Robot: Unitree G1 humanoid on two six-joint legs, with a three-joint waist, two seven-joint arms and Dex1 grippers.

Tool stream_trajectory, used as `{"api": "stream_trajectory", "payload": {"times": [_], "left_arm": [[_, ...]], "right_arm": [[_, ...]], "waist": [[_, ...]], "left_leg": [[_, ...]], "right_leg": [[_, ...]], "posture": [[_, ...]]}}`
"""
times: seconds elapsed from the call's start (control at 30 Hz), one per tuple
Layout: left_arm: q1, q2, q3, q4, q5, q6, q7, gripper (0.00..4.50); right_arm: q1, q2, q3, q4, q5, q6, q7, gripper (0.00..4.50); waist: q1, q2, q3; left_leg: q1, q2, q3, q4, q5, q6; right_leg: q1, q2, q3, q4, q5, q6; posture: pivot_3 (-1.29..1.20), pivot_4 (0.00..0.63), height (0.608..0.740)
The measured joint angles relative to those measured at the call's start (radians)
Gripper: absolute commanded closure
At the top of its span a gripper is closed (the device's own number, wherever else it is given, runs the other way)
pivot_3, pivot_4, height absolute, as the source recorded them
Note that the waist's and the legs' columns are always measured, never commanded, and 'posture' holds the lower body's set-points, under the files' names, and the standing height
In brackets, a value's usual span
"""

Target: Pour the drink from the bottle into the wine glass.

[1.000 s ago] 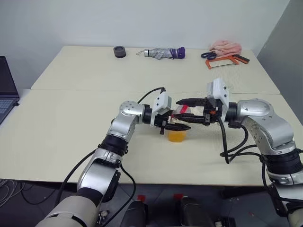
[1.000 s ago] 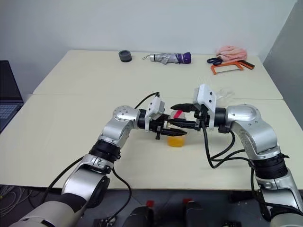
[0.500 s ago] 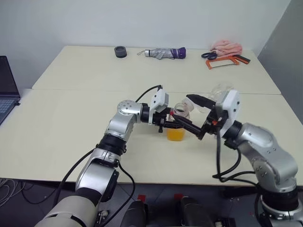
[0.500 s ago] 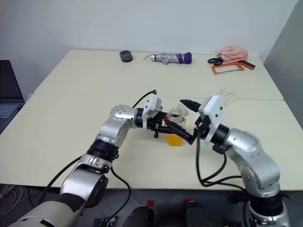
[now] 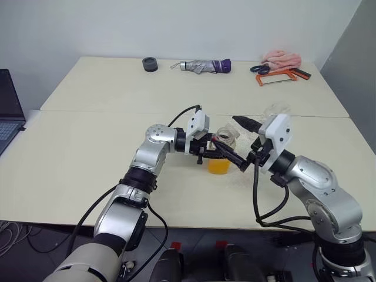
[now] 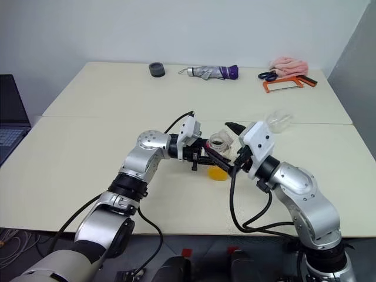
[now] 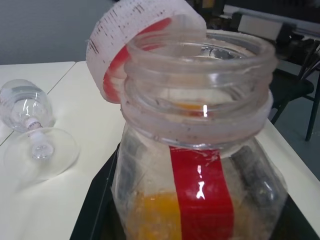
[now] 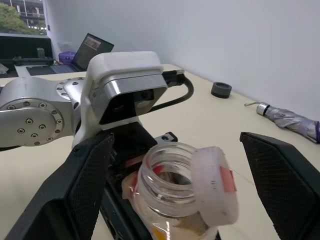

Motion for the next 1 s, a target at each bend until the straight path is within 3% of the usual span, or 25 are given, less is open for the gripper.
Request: {"api": "stream_trajectory", "payload": {"times": [0.33, 0.63, 1.0], "left_arm": [[0.000, 0.002, 0.000, 0.003, 0.000, -0.015, 0.010, 2.78], [0.000, 0.003, 0.000, 0.003, 0.000, -0.019, 0.015, 2.78], [0.006, 0.003, -0.003, 0.003, 0.000, -0.020, 0.005, 2.78]], "right_arm": [[0.026, -0.014, -0.005, -0.020, 0.040, 0.027, -0.001, 0.20], [0.048, 0.069, -0.150, -0.009, 0.238, 0.118, -0.077, 0.20], [0.024, 0.117, -0.187, 0.076, 0.370, 0.197, -0.162, 0.20]], "waist": [[0.000, 0.000, 0.000], [0.000, 0.000, 0.000], [-0.001, 0.000, 0.000]], "left_leg": [[0.000, 0.000, 0.000, 0.000, 0.000, 0.000], [0.000, 0.000, 0.000, 0.000, 0.000, 0.000], [0.000, 0.000, 0.000, 0.000, 0.000, 0.000]], "right_leg": [[0.000, 0.000, 0.000, 0.000, 0.000, 0.000], [0.000, 0.000, 0.000, 0.000, 0.000, 0.000], [0.000, 0.000, 0.000, 0.000, 0.000, 0.000]], "posture": [[0.00, 0.150, 0.740], [0.00, 0.150, 0.740], [0.00, 0.150, 0.740]]}}
